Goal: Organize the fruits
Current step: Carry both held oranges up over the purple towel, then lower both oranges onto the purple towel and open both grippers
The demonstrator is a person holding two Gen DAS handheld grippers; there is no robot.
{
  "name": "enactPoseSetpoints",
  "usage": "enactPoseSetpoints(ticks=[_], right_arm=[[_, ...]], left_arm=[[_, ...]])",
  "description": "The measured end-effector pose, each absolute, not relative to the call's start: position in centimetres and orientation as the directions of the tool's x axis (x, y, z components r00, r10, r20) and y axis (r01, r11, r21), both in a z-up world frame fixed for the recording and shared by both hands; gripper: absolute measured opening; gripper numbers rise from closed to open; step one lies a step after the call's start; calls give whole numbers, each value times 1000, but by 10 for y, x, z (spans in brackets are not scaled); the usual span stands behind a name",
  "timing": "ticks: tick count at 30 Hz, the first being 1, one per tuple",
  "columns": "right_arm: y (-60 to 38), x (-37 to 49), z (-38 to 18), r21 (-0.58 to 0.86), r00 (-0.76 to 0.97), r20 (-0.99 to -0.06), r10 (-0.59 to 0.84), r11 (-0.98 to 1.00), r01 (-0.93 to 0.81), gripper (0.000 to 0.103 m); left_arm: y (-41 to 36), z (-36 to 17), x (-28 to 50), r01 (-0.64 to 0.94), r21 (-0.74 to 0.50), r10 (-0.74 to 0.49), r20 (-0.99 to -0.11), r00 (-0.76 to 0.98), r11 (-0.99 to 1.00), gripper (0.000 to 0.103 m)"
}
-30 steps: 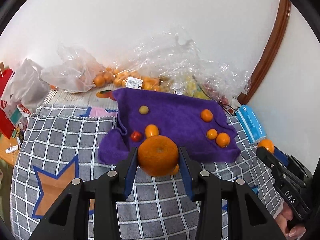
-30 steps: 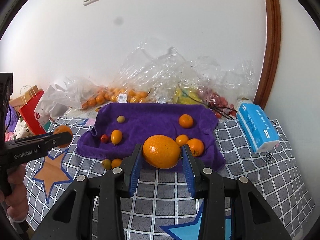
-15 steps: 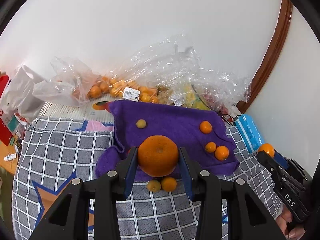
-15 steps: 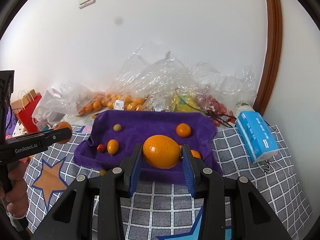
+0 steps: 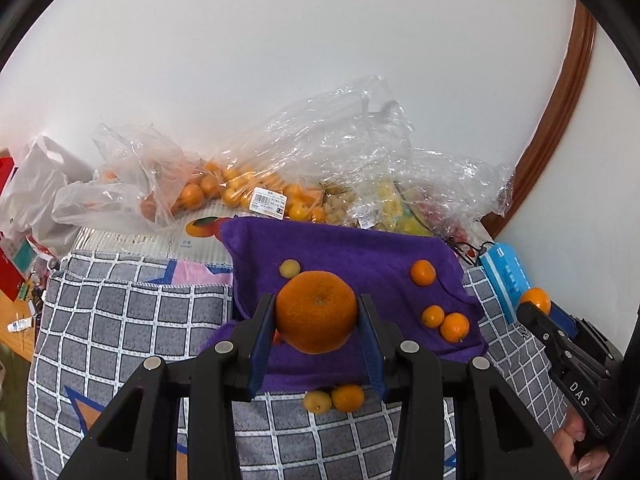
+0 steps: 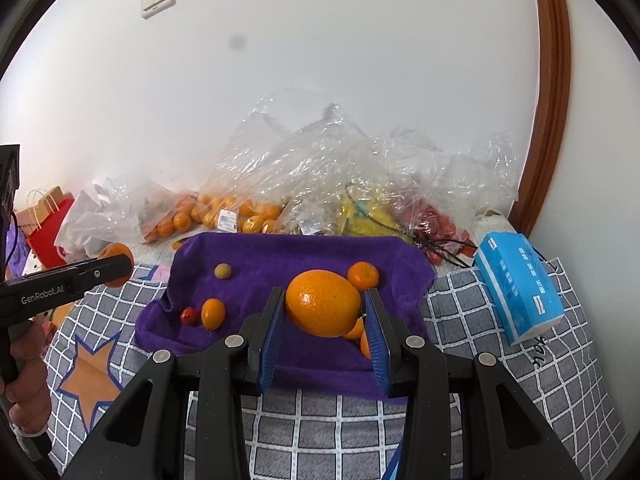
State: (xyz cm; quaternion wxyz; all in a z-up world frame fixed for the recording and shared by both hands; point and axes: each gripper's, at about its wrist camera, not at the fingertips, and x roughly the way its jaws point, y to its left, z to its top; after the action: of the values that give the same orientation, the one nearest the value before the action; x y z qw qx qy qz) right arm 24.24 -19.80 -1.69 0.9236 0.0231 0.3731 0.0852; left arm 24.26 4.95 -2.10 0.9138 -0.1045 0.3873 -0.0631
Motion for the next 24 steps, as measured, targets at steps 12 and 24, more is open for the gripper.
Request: enactPoseSetpoints(ticks=[12, 24], right_arm=[[-207, 276, -16, 100, 720, -675, 161, 987, -127, 39], [-212, 313, -40, 120, 699, -694, 173, 985, -124, 39]], left_arm=[[68, -18, 273, 3, -245, -176, -687, 705, 970, 38], [83, -30, 306, -28, -245, -156, -700, 697, 969, 38]])
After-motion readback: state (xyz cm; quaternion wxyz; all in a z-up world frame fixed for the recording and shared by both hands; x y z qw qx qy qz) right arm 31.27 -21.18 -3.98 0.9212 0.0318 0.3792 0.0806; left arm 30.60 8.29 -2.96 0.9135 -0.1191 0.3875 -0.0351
